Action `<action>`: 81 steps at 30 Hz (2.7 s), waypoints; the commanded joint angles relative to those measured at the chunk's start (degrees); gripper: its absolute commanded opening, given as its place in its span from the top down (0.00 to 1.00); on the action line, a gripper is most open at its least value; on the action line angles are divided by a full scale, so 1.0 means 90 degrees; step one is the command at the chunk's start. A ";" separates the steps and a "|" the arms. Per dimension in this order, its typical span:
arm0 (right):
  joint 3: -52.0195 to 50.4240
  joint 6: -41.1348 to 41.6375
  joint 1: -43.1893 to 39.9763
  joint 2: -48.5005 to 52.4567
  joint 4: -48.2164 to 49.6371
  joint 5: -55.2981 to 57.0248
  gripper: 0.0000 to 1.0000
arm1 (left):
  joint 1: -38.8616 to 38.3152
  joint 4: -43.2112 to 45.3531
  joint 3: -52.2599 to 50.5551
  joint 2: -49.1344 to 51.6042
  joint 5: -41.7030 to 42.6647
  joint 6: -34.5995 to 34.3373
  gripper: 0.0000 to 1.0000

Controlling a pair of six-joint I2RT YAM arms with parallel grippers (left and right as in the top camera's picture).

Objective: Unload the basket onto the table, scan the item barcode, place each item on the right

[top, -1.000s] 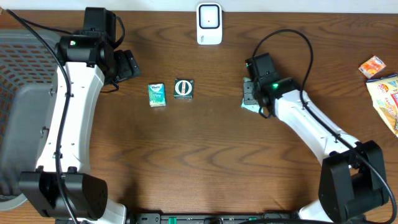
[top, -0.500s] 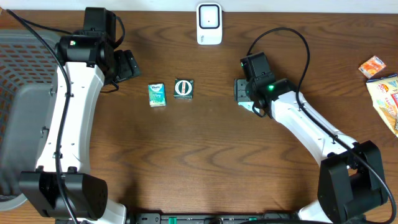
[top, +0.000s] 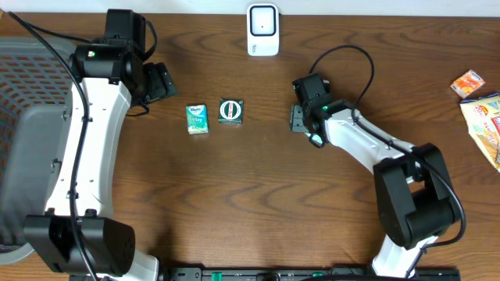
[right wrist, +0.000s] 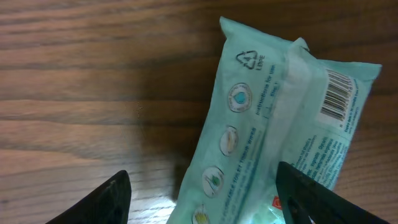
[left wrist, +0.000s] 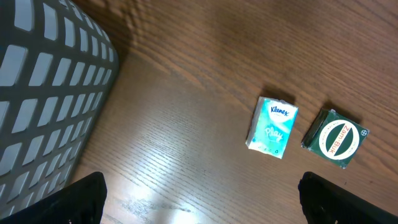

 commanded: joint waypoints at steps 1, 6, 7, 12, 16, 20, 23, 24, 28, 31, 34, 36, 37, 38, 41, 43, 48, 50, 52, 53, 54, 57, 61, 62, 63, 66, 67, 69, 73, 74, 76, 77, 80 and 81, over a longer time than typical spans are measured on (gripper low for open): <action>0.0134 0.0134 0.0005 -0.0044 0.0027 0.0083 0.32 | 0.0017 -0.0022 0.0015 0.0029 -0.0102 0.0010 0.02; 0.0131 0.0136 0.0005 0.0017 0.0032 0.0206 0.39 | 0.0017 -0.0022 0.0015 0.0029 -0.0102 0.0010 0.02; 0.0131 0.0136 0.0002 0.0044 0.0049 0.0262 0.40 | 0.0017 -0.0022 0.0015 0.0029 -0.0102 0.0010 0.02; 0.0131 0.0136 -0.0010 0.0452 0.0100 0.0605 0.44 | 0.0017 -0.0022 0.0015 0.0029 -0.0102 0.0010 0.02; 0.0131 0.0129 -0.0087 0.0896 0.0041 0.0712 0.44 | 0.0017 -0.0022 0.0015 0.0029 -0.0102 0.0010 0.02; 0.0165 0.0083 -0.0148 0.0964 -0.0107 0.0704 0.75 | 0.0017 -0.0022 0.0015 0.0029 -0.0102 0.0010 0.02; 0.0410 0.0085 -0.0143 0.0889 -0.0510 0.0576 0.99 | 0.0017 -0.0022 0.0015 0.0029 -0.0102 0.0010 0.02; 0.0515 0.0085 -0.0141 0.0860 -0.0665 0.0461 0.99 | 0.0017 -0.0022 0.0015 0.0029 -0.0102 0.0010 0.02; 0.0991 0.0051 -0.0155 0.0629 -0.1183 -0.0321 0.99 | 0.0017 -0.0022 0.0015 0.0029 -0.0102 0.0010 0.02; 0.1231 -0.0488 -0.0236 0.0355 -0.1190 -0.1515 0.99 | 0.0017 -0.0022 0.0015 0.0029 -0.0102 0.0010 0.02; 0.1270 -0.0877 -0.0384 0.0109 -0.0952 -0.2856 0.99 | 0.0017 -0.0022 0.0015 0.0029 -0.0102 0.0010 0.02; 0.1270 -0.1069 -0.0539 0.0051 -0.0772 -0.3844 0.99 | 0.0017 -0.0022 0.0015 0.0029 -0.0102 0.0010 0.02; 0.1270 -0.1139 -0.0629 0.0051 -0.0695 -0.4347 0.99 | 0.0017 -0.0022 0.0015 0.0029 -0.0102 0.0010 0.02; 0.1268 -0.1158 -0.0721 0.0058 -0.0631 -0.4777 0.99 | 0.0017 -0.0022 0.0015 0.0029 -0.0102 0.0010 0.02; 0.1256 -0.1234 -0.0991 0.0143 -0.0508 -0.5826 0.99 | 0.0017 -0.0022 0.0015 0.0029 -0.0102 0.0010 0.02; 0.1253 -0.1443 -0.1124 0.0226 -0.0464 -0.6441 0.99 | 0.0017 -0.0022 0.0015 0.0029 -0.0102 0.0010 0.02; 0.1229 -0.1486 -0.1273 0.0736 -0.0418 -0.7167 0.99 | 0.0017 -0.0022 0.0015 0.0029 -0.0102 0.0010 0.02; 0.1226 -0.1479 -0.1326 0.1088 -0.0270 -0.7779 0.99 | 0.0017 -0.0022 0.0015 0.0029 -0.0102 0.0010 0.02; 0.1226 -0.1375 -0.1379 0.1452 -0.0007 -0.8386 0.99 | 0.0017 -0.0022 0.0015 0.0029 -0.0102 0.0010 0.02; 0.1226 -0.1236 -0.1416 0.1625 0.0124 -0.8541 0.99 | 0.0017 -0.0022 0.0015 0.0029 -0.0102 0.0010 0.02; 0.1226 -0.0974 -0.1498 0.1868 0.0296 -0.8660 0.99 | 0.0017 -0.0022 0.0015 0.0029 -0.0102 0.0010 0.02; 0.1226 -0.0889 -0.1705 0.2130 0.0359 -0.8599 0.99 | 0.0017 -0.0022 0.0015 0.0029 -0.0102 0.0010 0.02; 0.1226 -0.0889 -0.2050 0.2079 0.0197 -0.8111 0.98 | 0.0017 -0.0022 0.0015 0.0029 -0.0102 0.0010 0.02; 0.1226 -0.0889 -0.2159 0.2011 0.0124 -0.7932 0.97 | 0.0017 -0.0022 0.0015 0.0029 -0.0102 0.0010 0.02; 0.1226 -0.0891 -0.2227 0.1957 0.0063 -0.7779 0.96 | 0.0017 -0.0022 0.0015 0.0029 -0.0102 0.0010 0.02; 0.1226 -0.1003 -0.2477 0.1622 -0.0236 -0.7210 0.91 | 0.0017 -0.0022 0.0015 0.0029 -0.0102 0.0010 0.02; 0.1226 -0.1117 -0.2548 0.1481 -0.0335 -0.7087 0.87 | 0.0017 -0.0022 0.0015 0.0029 -0.0102 0.0010 0.02; 0.1226 -0.1253 -0.2642 0.1226 -0.0474 -0.6926 0.67 | 0.0017 -0.0022 0.0015 0.0029 -0.0102 0.0010 0.02; 0.1226 -0.1372 -0.2669 0.0784 -0.0695 -0.6475 0.26 | 0.0017 -0.0022 0.0015 0.0029 -0.0102 0.0010 0.02; 0.1226 -0.1372 -0.2645 0.0721 -0.0767 -0.6322 0.23 | 0.0017 -0.0022 0.0015 0.0029 -0.0102 0.0010 0.02; 0.1226 -0.1396 -0.2584 0.0702 -0.0843 -0.6205 0.21 | 0.0017 -0.0022 0.0015 0.0029 -0.0102 0.0010 0.02; 0.1226 -0.1467 -0.2535 0.0707 -0.0901 -0.6154 0.20 | 0.0017 -0.0022 0.0015 0.0029 -0.0102 0.0010 0.02; 0.1224 -0.1535 -0.2378 0.0763 -0.1188 -0.5510 0.18 | 0.0017 -0.0022 0.0015 0.0029 -0.0102 0.0010 0.02; 0.1224 -0.1535 -0.2305 0.0797 -0.1314 -0.5141 0.18 | 0.0017 -0.0022 0.0015 0.0029 -0.0102 0.0010 0.02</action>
